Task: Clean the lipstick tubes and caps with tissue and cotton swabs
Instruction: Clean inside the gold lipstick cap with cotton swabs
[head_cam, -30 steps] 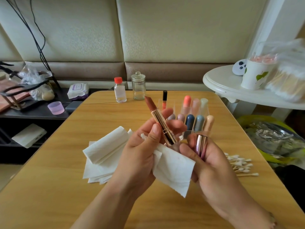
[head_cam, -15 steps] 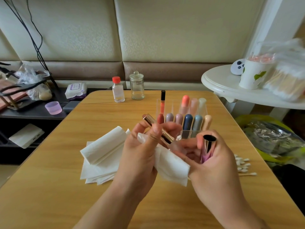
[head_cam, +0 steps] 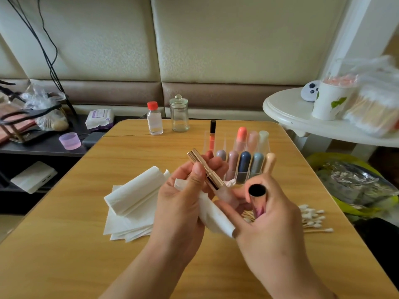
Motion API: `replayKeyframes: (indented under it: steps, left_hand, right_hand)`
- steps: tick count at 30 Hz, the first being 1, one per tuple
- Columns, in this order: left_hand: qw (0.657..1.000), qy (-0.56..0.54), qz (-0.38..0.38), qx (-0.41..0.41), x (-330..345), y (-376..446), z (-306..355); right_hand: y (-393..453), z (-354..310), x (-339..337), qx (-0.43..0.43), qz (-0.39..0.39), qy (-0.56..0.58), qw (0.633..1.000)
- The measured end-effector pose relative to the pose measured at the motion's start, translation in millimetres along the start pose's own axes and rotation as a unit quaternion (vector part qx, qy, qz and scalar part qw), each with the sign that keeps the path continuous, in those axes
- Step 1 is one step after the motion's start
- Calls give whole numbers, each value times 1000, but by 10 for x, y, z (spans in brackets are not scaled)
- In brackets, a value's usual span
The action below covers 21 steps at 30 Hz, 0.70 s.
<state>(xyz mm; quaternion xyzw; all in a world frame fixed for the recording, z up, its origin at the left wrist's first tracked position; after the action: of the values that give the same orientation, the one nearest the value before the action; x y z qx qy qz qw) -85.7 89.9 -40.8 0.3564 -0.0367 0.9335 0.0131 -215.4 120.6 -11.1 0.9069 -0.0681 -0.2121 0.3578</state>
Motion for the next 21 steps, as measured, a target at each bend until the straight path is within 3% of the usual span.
replayKeyframes:
  steps: [5, 9, 13, 17, 21]
  left_hand:
    - [994, 71, -65, -51, 160, -44, -198]
    - [995, 90, -18, 26, 53, -17, -3]
    - [971, 233, 10, 59, -3, -19, 187]
    - [954, 295, -28, 41, 53, -27, 153]
    - [927, 368, -33, 72, 42, -18, 193]
  right_hand:
    - [-21, 206, 63, 77, -10, 115, 990]
    - [32, 169, 43, 48, -61, 139, 987]
    - [37, 315, 2, 101, -72, 187, 975]
    - [56, 270, 12, 63, -79, 126, 987]
    - [79, 280, -125, 40, -21, 119, 992]
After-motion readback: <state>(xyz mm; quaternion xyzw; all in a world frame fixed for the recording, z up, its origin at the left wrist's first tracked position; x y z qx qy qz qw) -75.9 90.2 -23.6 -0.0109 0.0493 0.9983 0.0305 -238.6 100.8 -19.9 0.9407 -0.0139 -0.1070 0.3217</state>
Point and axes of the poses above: each hand's wrist, its own y-axis towards the middle knuckle, its own x-axis out of the palm, z = x × y, the point moved 9 cm from there along y, towards the middle knuckle, and after that the axes turned 11 degrees about -x, right-handed, at the moved point
